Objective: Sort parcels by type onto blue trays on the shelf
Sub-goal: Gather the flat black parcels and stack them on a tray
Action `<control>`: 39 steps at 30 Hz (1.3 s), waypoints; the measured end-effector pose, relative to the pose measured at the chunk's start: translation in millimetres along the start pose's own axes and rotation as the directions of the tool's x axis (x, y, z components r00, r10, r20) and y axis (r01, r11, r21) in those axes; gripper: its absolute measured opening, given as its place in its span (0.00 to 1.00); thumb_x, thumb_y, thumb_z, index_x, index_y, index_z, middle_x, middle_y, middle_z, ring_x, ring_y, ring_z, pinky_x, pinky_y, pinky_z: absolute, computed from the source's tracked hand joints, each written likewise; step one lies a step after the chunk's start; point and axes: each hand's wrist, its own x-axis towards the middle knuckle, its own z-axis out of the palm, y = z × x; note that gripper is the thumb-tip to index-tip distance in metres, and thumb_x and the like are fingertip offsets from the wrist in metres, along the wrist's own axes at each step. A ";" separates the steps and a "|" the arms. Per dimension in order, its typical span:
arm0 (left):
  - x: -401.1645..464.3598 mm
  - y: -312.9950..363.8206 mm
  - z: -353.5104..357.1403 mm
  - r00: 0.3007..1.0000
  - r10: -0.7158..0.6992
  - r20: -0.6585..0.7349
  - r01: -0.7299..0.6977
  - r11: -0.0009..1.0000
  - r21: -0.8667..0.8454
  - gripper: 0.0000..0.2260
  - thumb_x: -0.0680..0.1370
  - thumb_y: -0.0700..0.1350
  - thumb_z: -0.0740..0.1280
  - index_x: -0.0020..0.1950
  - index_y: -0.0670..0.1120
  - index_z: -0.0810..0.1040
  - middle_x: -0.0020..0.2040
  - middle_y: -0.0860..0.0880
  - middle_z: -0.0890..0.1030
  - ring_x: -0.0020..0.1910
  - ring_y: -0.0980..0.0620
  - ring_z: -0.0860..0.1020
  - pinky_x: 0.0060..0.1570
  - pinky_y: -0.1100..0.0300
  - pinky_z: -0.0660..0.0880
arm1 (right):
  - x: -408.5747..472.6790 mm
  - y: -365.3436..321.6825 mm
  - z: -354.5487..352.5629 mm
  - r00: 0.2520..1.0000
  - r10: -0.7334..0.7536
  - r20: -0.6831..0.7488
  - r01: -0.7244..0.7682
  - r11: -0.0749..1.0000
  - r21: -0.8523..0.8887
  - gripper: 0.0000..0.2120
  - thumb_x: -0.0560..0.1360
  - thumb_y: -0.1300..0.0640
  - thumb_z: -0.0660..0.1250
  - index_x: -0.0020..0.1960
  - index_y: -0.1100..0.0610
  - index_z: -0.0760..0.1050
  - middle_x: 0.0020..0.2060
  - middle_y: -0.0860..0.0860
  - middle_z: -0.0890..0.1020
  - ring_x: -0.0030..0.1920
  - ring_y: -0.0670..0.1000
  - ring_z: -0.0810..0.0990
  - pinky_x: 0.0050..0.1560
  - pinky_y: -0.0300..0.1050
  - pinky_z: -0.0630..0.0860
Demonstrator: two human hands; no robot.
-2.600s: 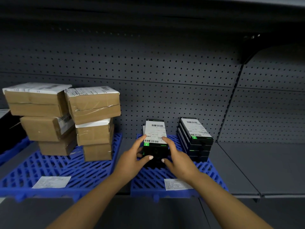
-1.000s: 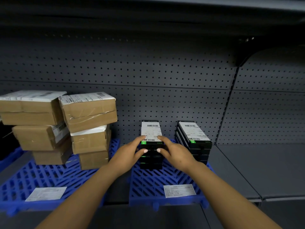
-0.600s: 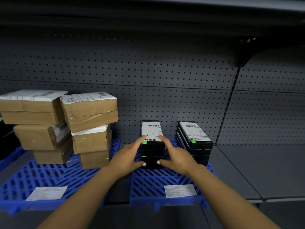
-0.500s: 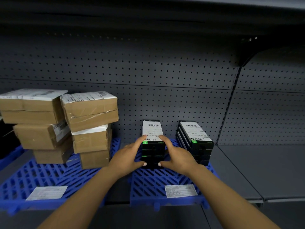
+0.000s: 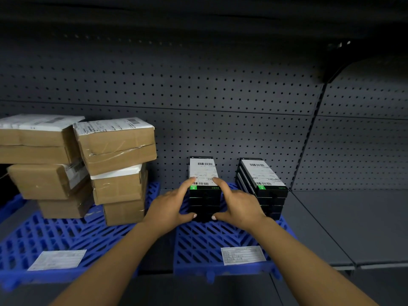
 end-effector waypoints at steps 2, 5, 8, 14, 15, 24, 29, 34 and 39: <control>-0.6 -1.0 -0.2 1.000 -0.005 0.009 0.005 1.000 0.001 0.44 0.72 0.59 0.70 0.75 0.61 0.40 0.44 0.53 0.75 0.40 0.54 0.74 0.33 0.60 0.67 | -0.1 -0.5 0.5 1.000 0.007 -0.001 -0.007 1.000 0.016 0.47 0.69 0.38 0.70 0.75 0.45 0.43 0.30 0.46 0.69 0.33 0.50 0.73 0.27 0.44 0.67; -1.4 -0.1 0.7 0.998 -0.016 0.064 0.020 0.998 -0.065 0.46 0.72 0.57 0.71 0.73 0.63 0.36 0.46 0.54 0.79 0.38 0.55 0.77 0.33 0.60 0.73 | 0.1 -2.1 2.1 0.999 0.014 0.033 -0.018 0.994 0.108 0.46 0.69 0.43 0.72 0.74 0.44 0.42 0.30 0.47 0.73 0.32 0.50 0.74 0.30 0.46 0.73; -2.8 4.6 -0.5 0.995 -0.026 0.100 0.036 0.995 -0.098 0.47 0.73 0.54 0.71 0.74 0.62 0.35 0.45 0.55 0.80 0.37 0.57 0.78 0.33 0.63 0.73 | 0.5 -0.1 3.8 0.996 0.000 0.088 -0.026 0.956 0.291 0.47 0.69 0.49 0.73 0.73 0.39 0.41 0.39 0.49 0.81 0.37 0.50 0.80 0.38 0.53 0.79; 2.8 10.0 -8.7 0.994 -0.022 0.109 0.025 0.999 -0.032 0.45 0.72 0.53 0.72 0.76 0.56 0.42 0.45 0.54 0.80 0.40 0.54 0.78 0.39 0.56 0.76 | -1.1 -4.7 -4.8 0.995 0.003 0.095 -0.023 0.976 0.215 0.46 0.72 0.48 0.71 0.73 0.40 0.40 0.40 0.49 0.81 0.37 0.51 0.79 0.37 0.52 0.79; 5.2 10.5 -11.5 0.992 -0.015 0.122 0.017 1.000 -0.017 0.44 0.72 0.53 0.72 0.76 0.54 0.44 0.46 0.53 0.80 0.42 0.53 0.78 0.41 0.55 0.76 | -1.5 -6.6 -6.3 0.996 0.009 0.093 -0.026 0.983 0.183 0.45 0.72 0.48 0.71 0.74 0.42 0.40 0.40 0.49 0.81 0.37 0.51 0.79 0.37 0.51 0.78; 13.4 9.5 -24.2 0.991 0.043 0.126 -0.041 0.999 -0.018 0.34 0.77 0.52 0.66 0.77 0.50 0.52 0.62 0.47 0.76 0.60 0.48 0.73 0.54 0.57 0.71 | -2.4 -11.5 -27.0 0.998 -0.031 0.055 0.029 0.998 0.049 0.37 0.75 0.48 0.67 0.76 0.53 0.49 0.44 0.54 0.79 0.46 0.56 0.77 0.37 0.45 0.68; 14.4 7.2 -19.9 0.994 0.043 0.104 -0.033 0.996 -0.088 0.33 0.77 0.50 0.67 0.77 0.50 0.52 0.62 0.48 0.76 0.60 0.49 0.73 0.55 0.59 0.69 | -0.4 -11.6 -19.7 0.999 -0.016 0.037 0.013 0.996 0.091 0.37 0.75 0.50 0.67 0.76 0.52 0.49 0.37 0.50 0.73 0.42 0.54 0.76 0.37 0.46 0.70; 14.3 3.2 -18.0 0.999 0.043 0.031 -0.037 0.981 -0.189 0.33 0.74 0.48 0.71 0.75 0.52 0.61 0.62 0.50 0.78 0.59 0.53 0.75 0.56 0.63 0.69 | 0.0 -8.3 -14.0 1.000 -0.026 -0.017 0.029 0.984 0.173 0.36 0.75 0.41 0.64 0.75 0.51 0.51 0.48 0.54 0.77 0.47 0.54 0.77 0.43 0.47 0.74; 16.0 -1.1 -15.1 0.999 0.004 -0.053 -0.017 0.968 -0.249 0.32 0.70 0.48 0.75 0.72 0.55 0.68 0.60 0.52 0.80 0.57 0.57 0.77 0.53 0.67 0.70 | 2.2 -5.1 -7.5 0.996 -0.048 -0.070 0.058 0.987 0.148 0.31 0.78 0.41 0.58 0.76 0.53 0.53 0.69 0.57 0.68 0.68 0.55 0.67 0.66 0.51 0.66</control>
